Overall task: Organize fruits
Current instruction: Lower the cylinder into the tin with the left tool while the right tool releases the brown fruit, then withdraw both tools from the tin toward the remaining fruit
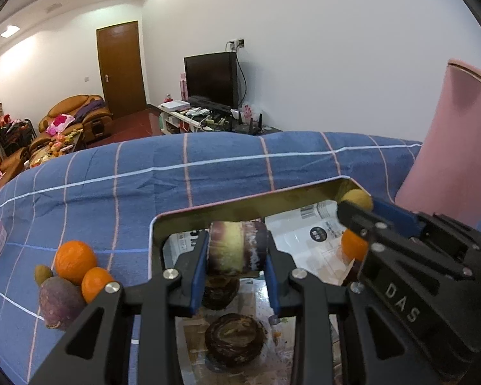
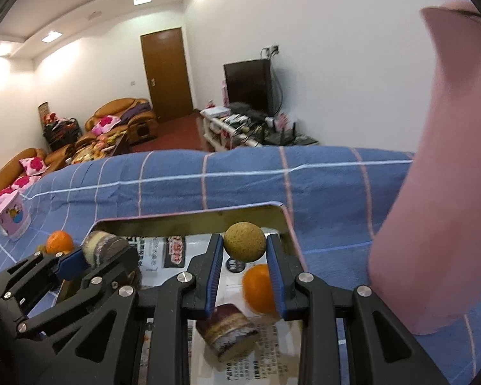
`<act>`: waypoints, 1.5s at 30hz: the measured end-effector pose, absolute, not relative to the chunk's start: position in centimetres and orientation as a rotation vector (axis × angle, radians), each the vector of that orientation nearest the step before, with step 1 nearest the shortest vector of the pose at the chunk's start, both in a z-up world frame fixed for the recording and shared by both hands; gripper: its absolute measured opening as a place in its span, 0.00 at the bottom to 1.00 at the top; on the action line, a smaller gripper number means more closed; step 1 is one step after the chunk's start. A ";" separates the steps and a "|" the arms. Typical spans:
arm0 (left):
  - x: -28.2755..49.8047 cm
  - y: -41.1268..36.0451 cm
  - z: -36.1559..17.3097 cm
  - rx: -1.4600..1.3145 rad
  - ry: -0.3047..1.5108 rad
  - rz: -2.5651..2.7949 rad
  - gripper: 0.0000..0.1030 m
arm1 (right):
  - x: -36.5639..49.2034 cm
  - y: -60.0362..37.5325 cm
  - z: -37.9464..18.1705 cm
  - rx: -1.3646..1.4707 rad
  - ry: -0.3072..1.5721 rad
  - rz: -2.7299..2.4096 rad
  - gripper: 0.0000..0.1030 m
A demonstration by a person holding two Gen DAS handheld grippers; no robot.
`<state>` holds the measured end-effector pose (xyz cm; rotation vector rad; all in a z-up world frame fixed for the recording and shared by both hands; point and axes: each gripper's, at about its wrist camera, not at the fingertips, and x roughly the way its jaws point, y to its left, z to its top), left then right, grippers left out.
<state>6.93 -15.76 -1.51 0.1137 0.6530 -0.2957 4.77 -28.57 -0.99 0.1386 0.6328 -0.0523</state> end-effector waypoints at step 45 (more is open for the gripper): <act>2.2 -13.9 0.2 0.152 0.446 -0.192 1.00 | -1.0 -31.0 1.1 0.222 0.326 -0.281 0.81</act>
